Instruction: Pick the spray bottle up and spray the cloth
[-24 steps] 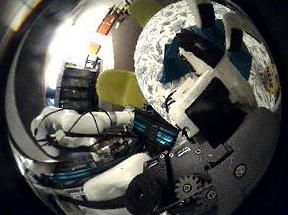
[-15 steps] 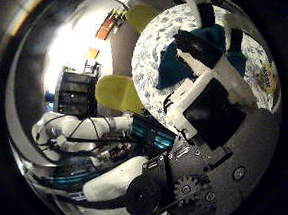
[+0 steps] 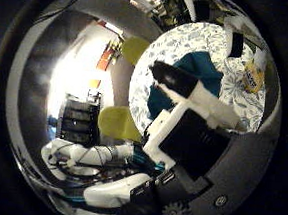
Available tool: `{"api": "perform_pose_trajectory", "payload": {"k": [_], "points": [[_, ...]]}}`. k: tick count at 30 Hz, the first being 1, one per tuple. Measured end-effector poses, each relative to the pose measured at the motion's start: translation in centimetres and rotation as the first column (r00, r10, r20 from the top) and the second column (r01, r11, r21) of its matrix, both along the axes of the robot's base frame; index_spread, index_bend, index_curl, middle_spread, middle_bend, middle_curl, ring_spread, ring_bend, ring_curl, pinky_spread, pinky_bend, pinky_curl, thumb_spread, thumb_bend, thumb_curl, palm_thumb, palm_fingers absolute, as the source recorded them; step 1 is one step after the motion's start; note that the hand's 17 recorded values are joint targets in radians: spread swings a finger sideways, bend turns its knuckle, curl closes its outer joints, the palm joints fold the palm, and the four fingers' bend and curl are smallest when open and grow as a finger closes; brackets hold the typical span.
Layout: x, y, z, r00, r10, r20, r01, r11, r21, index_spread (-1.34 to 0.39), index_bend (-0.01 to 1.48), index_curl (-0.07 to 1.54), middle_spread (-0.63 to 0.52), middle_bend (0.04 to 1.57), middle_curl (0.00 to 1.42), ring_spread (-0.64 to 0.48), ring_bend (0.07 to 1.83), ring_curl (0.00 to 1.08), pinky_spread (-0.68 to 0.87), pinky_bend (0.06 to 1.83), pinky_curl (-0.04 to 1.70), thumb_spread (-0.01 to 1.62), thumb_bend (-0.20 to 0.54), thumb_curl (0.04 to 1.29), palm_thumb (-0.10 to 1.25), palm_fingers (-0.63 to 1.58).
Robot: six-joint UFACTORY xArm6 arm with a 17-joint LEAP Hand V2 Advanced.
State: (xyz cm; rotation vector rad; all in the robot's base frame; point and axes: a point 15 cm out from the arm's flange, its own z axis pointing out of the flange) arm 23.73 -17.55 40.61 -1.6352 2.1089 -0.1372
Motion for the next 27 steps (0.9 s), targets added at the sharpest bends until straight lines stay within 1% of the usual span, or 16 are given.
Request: {"api": "perform_pose_trajectory", "payload": {"k": [2, 4, 6, 8, 10, 14, 17, 19, 21, 23, 25, 27], "points": [[0.2, -1.2, 0.5, 0.997, -0.035, 0.065, 0.033, 0.999, 0.036, -0.41, 0.18, 0.49, -0.23, 0.75, 0.53, -0.19, 0.96, 0.43, -0.21, 0.98, 0.18, 1.12, -0.026, 0.33, 0.57, 0.57], [0.3, -2.6, 1.0, 0.987, -0.081, 0.139, 0.070, 0.994, 0.078, -0.39, 0.19, 0.48, -0.22, 0.74, 0.52, -0.17, 0.95, 0.43, -0.18, 0.99, 0.16, 1.11, -0.025, 0.33, 0.56, 0.53], [0.2, -4.3, 1.3, 0.969, -0.130, 0.211, 0.106, 0.987, 0.119, -0.37, 0.20, 0.48, -0.20, 0.72, 0.51, -0.16, 0.94, 0.42, -0.14, 0.98, 0.14, 1.10, -0.024, 0.33, 0.56, 0.48], [0.0, -5.9, 1.3, 0.950, -0.171, 0.261, 0.135, 0.979, 0.152, -0.34, 0.19, 0.48, -0.17, 0.68, 0.50, -0.14, 0.93, 0.42, -0.10, 0.99, 0.13, 1.09, -0.022, 0.34, 0.57, 0.42], [-0.6, -7.7, 0.9, 0.931, -0.216, 0.295, 0.166, 0.969, 0.184, -0.30, 0.19, 0.47, -0.13, 0.64, 0.49, -0.11, 0.92, 0.41, -0.06, 0.99, 0.12, 1.08, -0.025, 0.34, 0.57, 0.33], [-1.9, -11.0, -0.3, 0.892, -0.291, 0.345, 0.214, 0.946, 0.244, -0.23, 0.18, 0.44, -0.03, 0.58, 0.45, -0.02, 0.82, 0.38, 0.11, 0.95, 0.10, 1.06, -0.024, 0.34, 0.57, 0.17], [-2.8, -13.3, -1.6, 0.845, -0.360, 0.395, 0.244, 0.918, 0.313, -0.19, 0.17, 0.40, 0.04, 0.53, 0.43, 0.07, 0.74, 0.35, 0.24, 0.90, 0.10, 1.06, -0.022, 0.34, 0.58, 0.10], [-3.4, -14.5, -3.3, 0.805, -0.411, 0.428, 0.257, 0.892, 0.373, -0.16, 0.18, 0.39, 0.08, 0.50, 0.41, 0.11, 0.69, 0.33, 0.30, 0.87, 0.10, 1.05, -0.021, 0.34, 0.59, 0.08], [-4.0, -15.3, -5.3, 0.775, -0.459, 0.435, 0.267, 0.861, 0.432, -0.14, 0.16, 0.37, 0.11, 0.48, 0.40, 0.14, 0.66, 0.32, 0.33, 0.84, 0.11, 1.05, -0.024, 0.34, 0.59, 0.06], [-4.5, -16.0, -7.0, 0.755, -0.486, 0.440, 0.269, 0.842, 0.467, -0.13, 0.15, 0.35, 0.14, 0.47, 0.39, 0.16, 0.62, 0.30, 0.35, 0.81, 0.12, 1.04, -0.025, 0.34, 0.59, 0.03], [-4.8, -16.7, -8.6, 0.742, -0.500, 0.446, 0.261, 0.829, 0.494, -0.12, 0.15, 0.33, 0.16, 0.46, 0.39, 0.17, 0.61, 0.30, 0.37, 0.78, 0.13, 1.04, -0.025, 0.34, 0.59, 0.03], [-5.1, -17.5, -9.9, 0.718, -0.521, 0.461, 0.257, 0.815, 0.520, -0.12, 0.15, 0.32, 0.17, 0.45, 0.38, 0.18, 0.60, 0.29, 0.37, 0.76, 0.13, 1.04, -0.026, 0.34, 0.59, 0.03]]}}
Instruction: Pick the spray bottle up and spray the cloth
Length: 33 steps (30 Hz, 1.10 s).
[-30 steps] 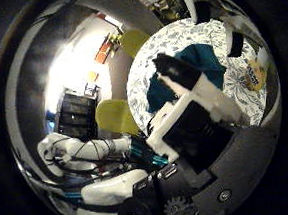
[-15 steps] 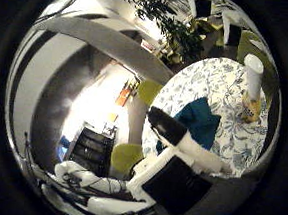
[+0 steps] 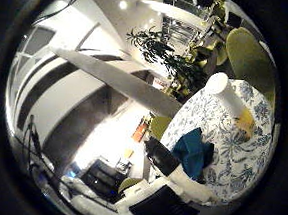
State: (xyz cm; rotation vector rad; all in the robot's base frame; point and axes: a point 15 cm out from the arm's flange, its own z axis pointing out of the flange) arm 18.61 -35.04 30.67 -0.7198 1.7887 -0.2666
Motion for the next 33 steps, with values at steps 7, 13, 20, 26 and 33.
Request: {"api": "perform_pose_trajectory", "payload": {"k": [7, 13, 20, 26, 33], "points": [[-0.3, -1.7, -5.0, 0.995, -0.043, 0.092, 0.035, 0.996, 0.088, -0.11, 0.15, 0.29, 0.17, 0.42, 0.37, 0.19, 0.56, 0.29, 0.38, 0.67, 0.17, 1.04, -0.026, 0.33, 0.59, 0.04], [0.3, -1.2, -8.9, 0.993, -0.037, 0.109, 0.017, 0.982, 0.187, -0.12, 0.16, 0.29, 0.21, 0.33, 0.34, 0.22, 0.47, 0.26, 0.38, 0.62, 0.20, 1.03, -0.028, 0.32, 0.55, -0.02], [2.4, 0.1, -11.1, 0.993, 0.008, 0.121, -0.038, 0.969, 0.244, -0.15, 0.14, 0.25, 0.23, 0.24, 0.32, 0.23, 0.41, 0.25, 0.36, 0.54, 0.23, 1.00, -0.030, 0.30, 0.50, -0.03], [5.1, 0.0, -10.6, 0.987, 0.008, 0.163, -0.050, 0.965, 0.258, -0.14, 0.14, 0.24, 0.23, 0.22, 0.32, 0.23, 0.40, 0.25, 0.37, 0.51, 0.25, 0.99, -0.027, 0.30, 0.50, -0.01], [7.8, 0.5, -10.4, 0.982, 0.028, 0.185, -0.079, 0.959, 0.274, -0.13, 0.15, 0.25, 0.23, 0.21, 0.33, 0.24, 0.39, 0.26, 0.37, 0.48, 0.27, 0.98, -0.026, 0.30, 0.52, 0.00]]}}
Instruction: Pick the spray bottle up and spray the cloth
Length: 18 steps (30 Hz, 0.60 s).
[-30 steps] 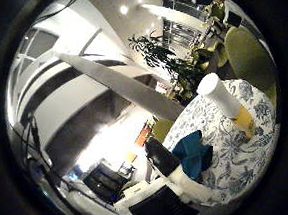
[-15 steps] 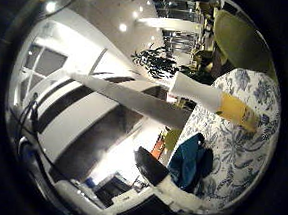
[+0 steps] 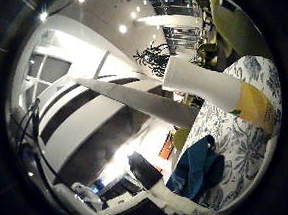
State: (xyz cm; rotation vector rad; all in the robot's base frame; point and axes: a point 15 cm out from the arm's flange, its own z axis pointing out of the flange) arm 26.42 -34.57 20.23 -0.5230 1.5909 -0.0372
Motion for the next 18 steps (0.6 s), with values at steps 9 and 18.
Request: {"api": "perform_pose_trajectory", "payload": {"k": [9, 18], "points": [[3.3, 0.8, 0.3, 0.999, 0.036, 0.019, -0.036, 0.999, 0.001, -0.12, 0.15, 0.25, 0.23, 0.21, 0.33, 0.24, 0.39, 0.26, 0.37, 0.46, 0.29, 0.98, -0.027, 0.31, 0.52, 0.02], [6.6, 1.2, -0.1, 0.998, 0.060, 0.020, -0.060, 0.998, 0.009, -0.12, 0.15, 0.25, 0.23, 0.23, 0.33, 0.24, 0.39, 0.26, 0.37, 0.43, 0.30, 0.99, -0.027, 0.31, 0.52, 0.04]]}}
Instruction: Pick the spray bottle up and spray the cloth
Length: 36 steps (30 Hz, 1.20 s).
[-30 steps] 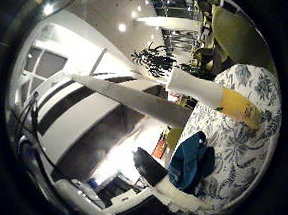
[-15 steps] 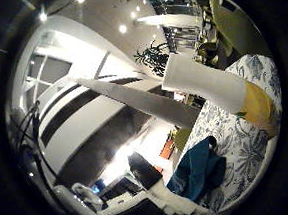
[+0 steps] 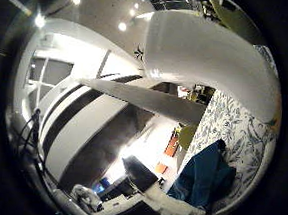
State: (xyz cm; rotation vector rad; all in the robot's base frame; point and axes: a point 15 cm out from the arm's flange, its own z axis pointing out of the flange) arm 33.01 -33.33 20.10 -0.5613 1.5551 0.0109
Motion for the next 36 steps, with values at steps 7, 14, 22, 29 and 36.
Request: {"api": "perform_pose_trajectory", "payload": {"k": [7, 14, 22, 29, 36], "points": [[1.6, 0.7, -0.7, 1.000, 0.026, -0.011, -0.025, 1.000, 0.016, -0.07, 0.17, 0.26, 0.23, 0.31, 0.35, 0.23, 0.42, 0.26, 0.36, 0.37, 0.29, 0.98, -0.027, 0.31, 0.54, 0.17], [2.6, 1.1, -1.3, 0.999, 0.031, -0.028, -0.030, 0.999, 0.022, -0.16, 0.19, 0.30, 0.04, 0.51, 0.41, 0.04, 0.71, 0.34, 0.23, 0.40, 0.26, 0.99, -0.017, 0.33, 0.65, 0.71], [3.8, 1.8, -1.4, 0.999, 0.045, -0.025, -0.044, 0.999, 0.026, -0.28, 0.33, 0.43, -0.09, 0.68, 0.49, -0.12, 0.90, 0.42, -0.11, 0.69, 0.29, 0.98, -0.015, 0.38, 0.77, 1.17], [5.6, 1.8, -0.2, 0.997, 0.079, -0.026, -0.079, 0.997, 0.017, -0.24, 0.77, 0.62, -0.10, 0.92, 0.55, -0.13, 1.09, 0.48, -0.34, 0.93, 0.37, 0.94, -0.015, 0.44, 0.89, 1.38], [7.0, 1.6, 2.0, 0.992, 0.124, -0.020, -0.124, 0.992, -0.016, -0.18, 1.03, 0.68, -0.09, 1.16, 0.61, -0.15, 1.32, 0.55, -0.24, 1.24, 0.56, 0.89, -0.006, 0.51, 1.01, 1.31]]}}
